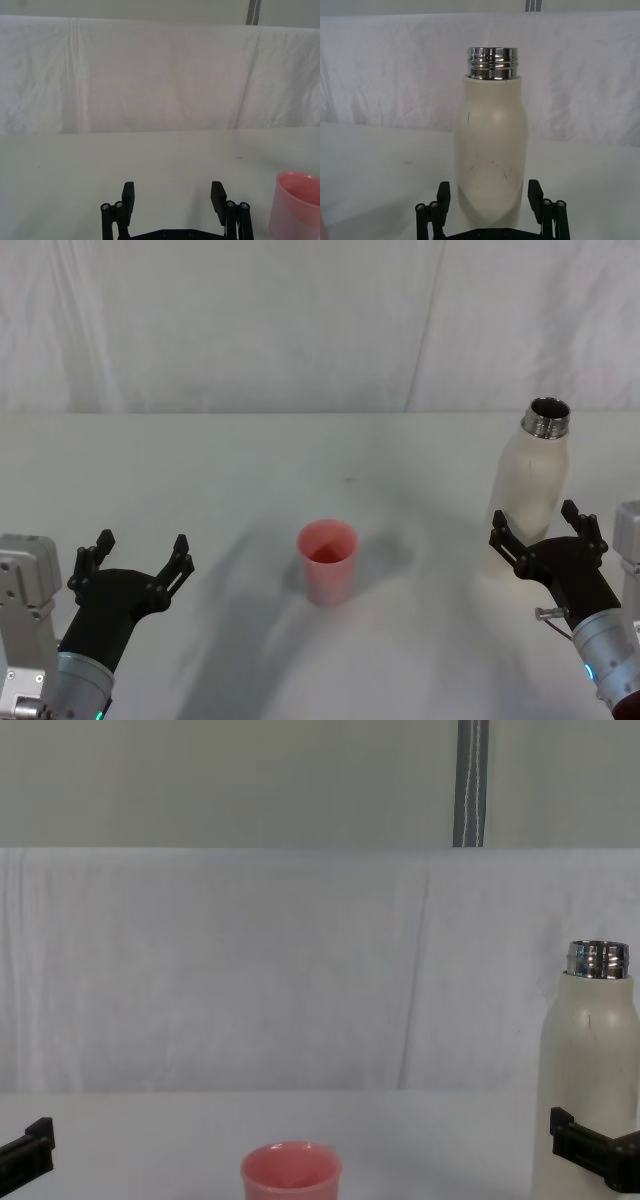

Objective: Grasp the thermos with one hand and pour water into the cup lid.

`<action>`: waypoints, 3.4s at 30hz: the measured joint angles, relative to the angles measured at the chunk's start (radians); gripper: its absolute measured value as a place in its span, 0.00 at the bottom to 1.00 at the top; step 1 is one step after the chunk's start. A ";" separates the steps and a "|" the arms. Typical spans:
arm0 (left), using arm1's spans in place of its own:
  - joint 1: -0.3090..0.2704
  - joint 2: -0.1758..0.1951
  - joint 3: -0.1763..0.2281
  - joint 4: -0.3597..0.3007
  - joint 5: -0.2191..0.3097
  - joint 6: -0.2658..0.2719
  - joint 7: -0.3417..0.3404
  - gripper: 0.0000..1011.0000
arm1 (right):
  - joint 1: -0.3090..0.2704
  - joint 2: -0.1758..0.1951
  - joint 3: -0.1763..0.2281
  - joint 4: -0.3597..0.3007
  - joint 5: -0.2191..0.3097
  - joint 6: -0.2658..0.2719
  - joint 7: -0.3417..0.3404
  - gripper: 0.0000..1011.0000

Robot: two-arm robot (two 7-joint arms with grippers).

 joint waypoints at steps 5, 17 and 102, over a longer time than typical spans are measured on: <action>0.000 0.000 0.000 0.000 0.000 0.000 0.000 0.99 | 0.024 -0.004 0.008 0.023 0.001 0.000 0.006 0.99; 0.000 0.000 0.000 0.000 0.000 0.000 0.000 0.99 | 0.068 -0.009 0.014 0.065 0.008 0.000 0.021 0.99; 0.000 0.000 0.000 0.000 0.000 0.000 0.000 0.99 | 0.104 0.056 -0.040 -0.014 -0.245 0.020 -0.032 0.94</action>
